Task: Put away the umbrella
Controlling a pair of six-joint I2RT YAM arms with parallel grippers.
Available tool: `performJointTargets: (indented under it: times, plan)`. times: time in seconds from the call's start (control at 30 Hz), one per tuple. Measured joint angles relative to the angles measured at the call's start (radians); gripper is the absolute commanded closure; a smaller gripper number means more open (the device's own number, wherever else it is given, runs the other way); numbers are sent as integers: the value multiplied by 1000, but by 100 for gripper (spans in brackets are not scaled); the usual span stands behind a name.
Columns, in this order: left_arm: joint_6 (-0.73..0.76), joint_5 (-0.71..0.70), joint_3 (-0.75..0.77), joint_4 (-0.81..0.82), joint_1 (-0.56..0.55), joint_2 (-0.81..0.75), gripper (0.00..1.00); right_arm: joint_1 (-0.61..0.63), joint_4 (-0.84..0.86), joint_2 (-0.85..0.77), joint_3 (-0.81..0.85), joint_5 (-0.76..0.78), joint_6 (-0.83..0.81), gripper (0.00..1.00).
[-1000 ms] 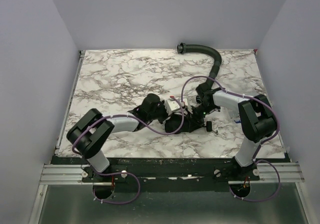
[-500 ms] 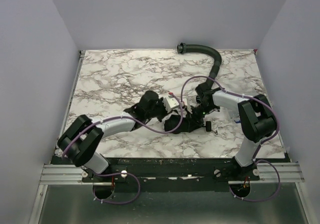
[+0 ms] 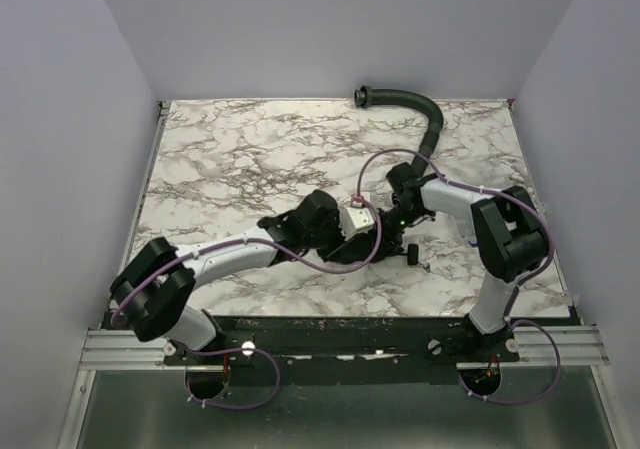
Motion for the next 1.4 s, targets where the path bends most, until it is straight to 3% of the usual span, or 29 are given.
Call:
performJointTargets:
  times: [0.33, 0.57, 1.4]
  plan:
    - [-130, -139, 275, -268, -35, 76, 100, 2, 57, 14, 14, 6, 157, 100]
    - [-156, -144, 246, -312, -80, 81, 100, 5, 72, 57, 66, 4, 237, 100]
    - [-107, -195, 239, -276, -140, 140, 100, -63, -169, 278, 275, -182, 311, 100]
